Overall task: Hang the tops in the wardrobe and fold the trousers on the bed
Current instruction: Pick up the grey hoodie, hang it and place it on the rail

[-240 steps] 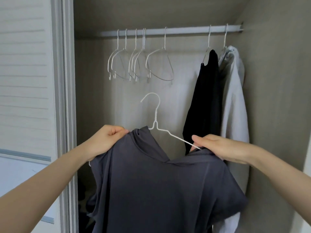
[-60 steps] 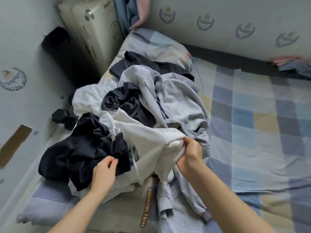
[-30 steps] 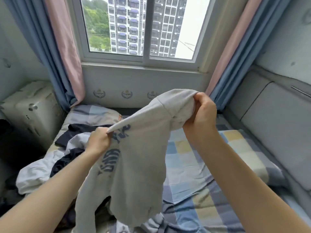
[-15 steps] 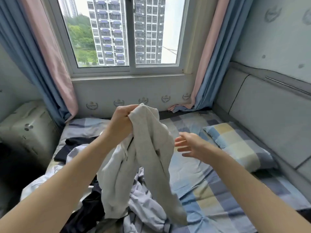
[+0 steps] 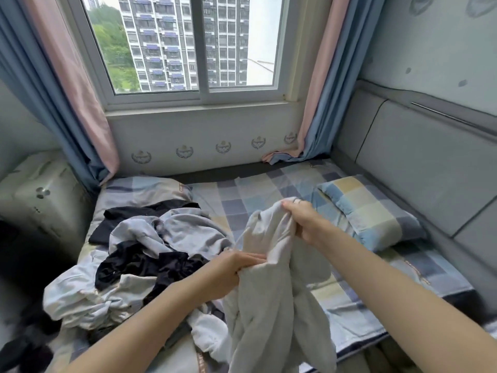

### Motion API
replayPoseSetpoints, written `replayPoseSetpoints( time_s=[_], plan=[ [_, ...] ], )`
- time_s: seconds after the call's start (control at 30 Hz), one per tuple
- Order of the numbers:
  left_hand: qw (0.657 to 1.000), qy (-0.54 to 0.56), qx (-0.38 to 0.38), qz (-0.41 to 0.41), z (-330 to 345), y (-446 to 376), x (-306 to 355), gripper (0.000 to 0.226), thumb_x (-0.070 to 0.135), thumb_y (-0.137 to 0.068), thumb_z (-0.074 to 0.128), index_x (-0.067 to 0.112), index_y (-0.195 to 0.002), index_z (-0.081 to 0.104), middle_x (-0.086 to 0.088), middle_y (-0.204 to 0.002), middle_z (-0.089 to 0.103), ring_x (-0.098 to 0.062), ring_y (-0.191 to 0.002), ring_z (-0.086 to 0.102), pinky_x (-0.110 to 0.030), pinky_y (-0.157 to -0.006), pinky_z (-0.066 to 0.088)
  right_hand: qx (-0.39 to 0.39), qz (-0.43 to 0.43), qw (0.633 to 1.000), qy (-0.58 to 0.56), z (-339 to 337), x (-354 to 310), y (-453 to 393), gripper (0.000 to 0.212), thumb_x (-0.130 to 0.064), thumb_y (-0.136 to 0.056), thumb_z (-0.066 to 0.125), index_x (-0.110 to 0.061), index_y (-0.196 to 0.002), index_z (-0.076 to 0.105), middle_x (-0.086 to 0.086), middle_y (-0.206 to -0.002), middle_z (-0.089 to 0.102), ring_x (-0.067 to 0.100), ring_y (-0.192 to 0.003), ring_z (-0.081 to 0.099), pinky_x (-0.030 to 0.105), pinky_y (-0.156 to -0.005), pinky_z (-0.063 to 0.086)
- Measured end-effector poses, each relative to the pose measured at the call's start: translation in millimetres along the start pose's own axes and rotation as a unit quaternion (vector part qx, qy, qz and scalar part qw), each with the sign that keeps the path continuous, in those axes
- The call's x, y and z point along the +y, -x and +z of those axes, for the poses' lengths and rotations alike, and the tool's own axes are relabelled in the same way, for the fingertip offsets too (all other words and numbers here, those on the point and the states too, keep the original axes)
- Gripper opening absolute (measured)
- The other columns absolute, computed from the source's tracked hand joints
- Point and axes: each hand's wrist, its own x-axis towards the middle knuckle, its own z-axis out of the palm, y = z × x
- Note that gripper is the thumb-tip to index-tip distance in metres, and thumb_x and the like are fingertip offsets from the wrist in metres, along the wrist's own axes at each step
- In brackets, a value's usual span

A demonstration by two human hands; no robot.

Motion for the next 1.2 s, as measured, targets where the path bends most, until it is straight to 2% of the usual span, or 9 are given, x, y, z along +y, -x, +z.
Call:
replayPoseSetpoints(
  time_s=[0.13, 0.3, 0.47, 0.6, 0.77, 0.87, 0.93, 1.07, 1.2],
  plan=[
    [0.989, 0.057, -0.044, -0.127, 5, 12, -36, 0.041, 0.001, -0.09, 0.059, 0.03, -0.117, 0.069, 0.019, -0.117, 0.067, -0.001, -0.109, 0.062, -0.018, -0.09, 0.05, 0.017, -0.064, 0.997, 0.035, -9, -24, 32, 0.019, -0.024, -0.098, 0.051, -0.011, -0.092, 0.063, 0.01, -0.087, 0.067, 0.02, -0.081, 0.064, 0.036, -0.077, 0.054],
    [0.941, 0.2, 0.117, -0.248, 2, -9, -40, 0.021, 0.007, -0.095, 0.055, 0.008, -0.113, 0.067, -0.004, -0.1, 0.071, -0.016, -0.08, 0.068, -0.028, -0.065, 0.051, 0.042, -0.14, 0.989, -0.013, -44, -44, 88, 0.019, -0.016, -0.095, 0.056, -0.013, -0.078, 0.065, -0.002, -0.062, 0.069, 0.009, -0.059, 0.066, 0.021, -0.054, 0.052],
    [0.889, 0.305, 0.061, -0.336, 26, -33, 11, 0.064, 0.061, -0.072, 0.071, 0.026, -0.123, 0.056, -0.003, -0.109, 0.063, -0.022, -0.091, 0.065, -0.03, -0.065, 0.053, 0.017, -0.198, 0.979, -0.034, -66, -56, 146, 0.022, -0.016, -0.091, 0.059, -0.014, -0.072, 0.071, 0.001, -0.068, 0.071, 0.014, -0.067, 0.068, 0.023, -0.061, 0.055],
    [0.817, 0.356, 0.155, -0.425, 53, -57, 54, 0.089, 0.026, -0.079, 0.079, 0.011, -0.144, 0.021, -0.018, -0.135, 0.038, -0.031, -0.095, 0.058, -0.037, -0.045, 0.057, 0.086, -0.228, 0.968, -0.053, -95, -58, 192, 0.02, -0.028, -0.076, 0.064, -0.024, -0.06, 0.075, -0.003, -0.066, 0.07, 0.01, -0.066, 0.068, 0.023, -0.062, 0.054],
    [0.798, 0.457, -0.031, -0.391, 77, -73, 60, 0.036, 0.002, -0.097, 0.051, 0.002, -0.132, 0.05, -0.011, -0.117, 0.054, -0.017, -0.086, 0.056, -0.027, -0.06, 0.057, 0.196, -0.211, 0.956, -0.058, -154, -48, 239, 0.022, -0.032, -0.073, 0.069, -0.011, -0.079, 0.072, 0.011, -0.081, 0.069, 0.023, -0.08, 0.069, 0.035, -0.074, 0.054],
    [0.713, 0.548, -0.046, -0.436, 87, -83, 80, 0.034, 0.016, -0.09, 0.066, 0.025, -0.121, 0.054, 0.0, -0.117, 0.048, -0.01, -0.092, 0.051, -0.016, -0.084, 0.047, 0.225, -0.2, 0.95, -0.083, -183, -30, 261, 0.017, -0.024, -0.079, 0.07, -0.012, -0.068, 0.075, 0.009, -0.075, 0.071, 0.019, -0.073, 0.07, 0.027, -0.063, 0.055],
    [0.74, 0.501, -0.156, -0.42, 100, -86, 99, 0.03, 0.012, -0.086, 0.067, 0.01, -0.115, 0.059, -0.01, -0.114, 0.056, -0.021, -0.089, 0.06, -0.03, -0.087, 0.052, 0.271, -0.182, 0.942, -0.074, -207, -15, 281, 0.022, -0.033, -0.075, 0.072, -0.011, -0.076, 0.076, 0.01, -0.084, 0.074, 0.021, -0.081, 0.071, 0.032, -0.072, 0.057],
    [0.725, 0.487, -0.336, -0.353, 135, -94, 150, 0.04, 0.026, -0.079, 0.078, -0.002, -0.106, 0.068, -0.021, -0.103, 0.068, -0.032, -0.087, 0.069, -0.042, -0.074, 0.06, 0.365, -0.126, 0.921, -0.052, -268, 31, 333, 0.046, -0.043, -0.07, 0.071, -0.005, -0.095, 0.073, 0.015, -0.097, 0.074, 0.029, -0.096, 0.07, 0.043, -0.09, 0.052],
    [0.782, 0.475, -0.323, -0.243, 163, -106, 243, 0.032, 0.025, -0.08, 0.064, 0.004, -0.104, 0.069, -0.017, -0.089, 0.072, -0.028, -0.075, 0.072, -0.037, -0.063, 0.059, 0.454, -0.006, 0.89, -0.042, -336, 94, 398, 0.039, -0.033, -0.083, 0.069, 0.001, -0.102, 0.068, 0.014, -0.09, 0.069, 0.029, -0.086, 0.068, 0.038, -0.078, 0.052]
  ],
)
